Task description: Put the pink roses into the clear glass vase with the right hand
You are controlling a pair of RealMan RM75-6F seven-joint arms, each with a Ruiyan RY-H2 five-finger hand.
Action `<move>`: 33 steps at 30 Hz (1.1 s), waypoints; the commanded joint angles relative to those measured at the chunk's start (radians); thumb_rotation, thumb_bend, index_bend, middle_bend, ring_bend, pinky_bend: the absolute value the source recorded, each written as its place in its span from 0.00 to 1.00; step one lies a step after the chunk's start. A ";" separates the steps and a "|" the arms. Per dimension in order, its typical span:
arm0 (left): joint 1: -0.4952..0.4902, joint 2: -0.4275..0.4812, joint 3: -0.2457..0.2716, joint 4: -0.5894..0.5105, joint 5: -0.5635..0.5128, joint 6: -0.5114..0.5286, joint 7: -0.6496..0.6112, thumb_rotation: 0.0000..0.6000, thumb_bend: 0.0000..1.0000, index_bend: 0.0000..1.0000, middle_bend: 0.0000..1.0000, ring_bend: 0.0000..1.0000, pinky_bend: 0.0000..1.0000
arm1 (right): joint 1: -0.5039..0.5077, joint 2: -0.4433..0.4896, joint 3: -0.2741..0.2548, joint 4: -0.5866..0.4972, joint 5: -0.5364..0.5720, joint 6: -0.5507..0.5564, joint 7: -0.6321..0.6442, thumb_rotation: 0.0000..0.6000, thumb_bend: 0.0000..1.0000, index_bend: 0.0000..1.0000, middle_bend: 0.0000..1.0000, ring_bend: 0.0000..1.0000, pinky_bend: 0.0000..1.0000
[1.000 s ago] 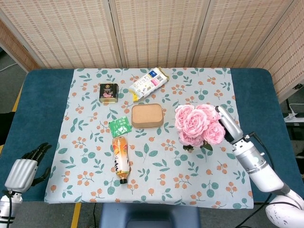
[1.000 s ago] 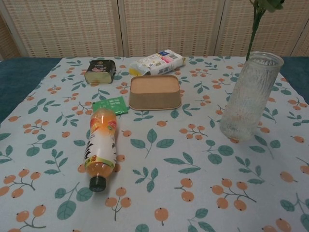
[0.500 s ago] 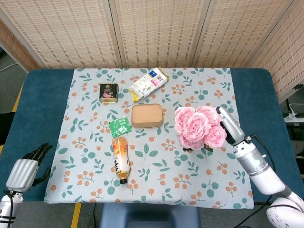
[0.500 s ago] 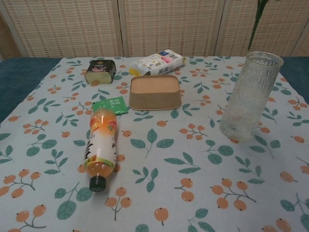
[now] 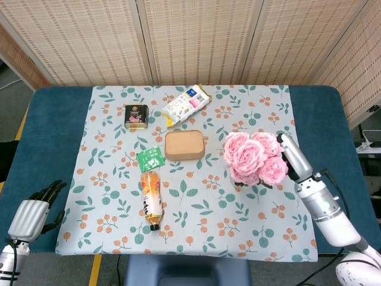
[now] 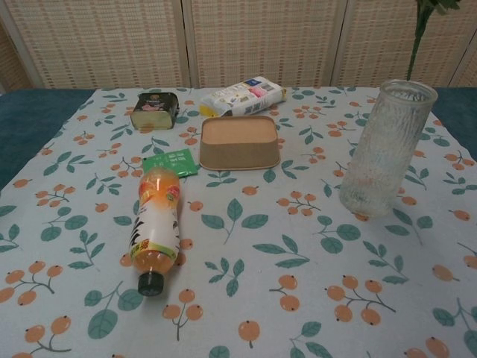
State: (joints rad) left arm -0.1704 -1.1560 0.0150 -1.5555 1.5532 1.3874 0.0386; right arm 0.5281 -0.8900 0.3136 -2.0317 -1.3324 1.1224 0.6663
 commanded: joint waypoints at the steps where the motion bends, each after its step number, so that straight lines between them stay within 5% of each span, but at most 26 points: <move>1: 0.000 0.000 0.000 0.000 -0.001 0.000 0.000 1.00 0.42 0.13 0.11 0.25 0.37 | 0.008 -0.016 0.001 0.034 0.005 -0.023 0.034 1.00 0.60 0.89 0.92 0.91 1.00; 16: 0.001 0.001 0.001 0.000 0.003 0.003 -0.006 1.00 0.42 0.13 0.11 0.25 0.38 | -0.014 -0.111 -0.045 0.243 -0.039 -0.057 0.256 1.00 0.60 0.86 0.92 0.91 1.00; 19: 0.000 0.000 0.001 0.001 0.003 0.002 -0.003 1.00 0.42 0.13 0.11 0.26 0.38 | 0.006 -0.137 -0.055 0.310 -0.048 -0.109 0.326 1.00 0.56 0.74 0.92 0.90 1.00; 25: -0.001 -0.001 0.000 0.001 -0.002 -0.003 0.001 1.00 0.42 0.13 0.11 0.27 0.38 | 0.042 -0.170 -0.083 0.416 -0.114 -0.171 0.431 1.00 0.23 0.39 0.92 0.90 1.00; 33: 0.002 0.000 0.002 0.000 0.007 0.008 0.001 1.00 0.42 0.13 0.11 0.27 0.38 | 0.040 -0.203 -0.109 0.473 -0.152 -0.140 0.441 1.00 0.07 0.08 0.92 0.90 1.00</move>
State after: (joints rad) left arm -0.1681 -1.1561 0.0166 -1.5556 1.5603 1.3957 0.0394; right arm 0.5716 -1.0889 0.2095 -1.5632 -1.4791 0.9732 1.1135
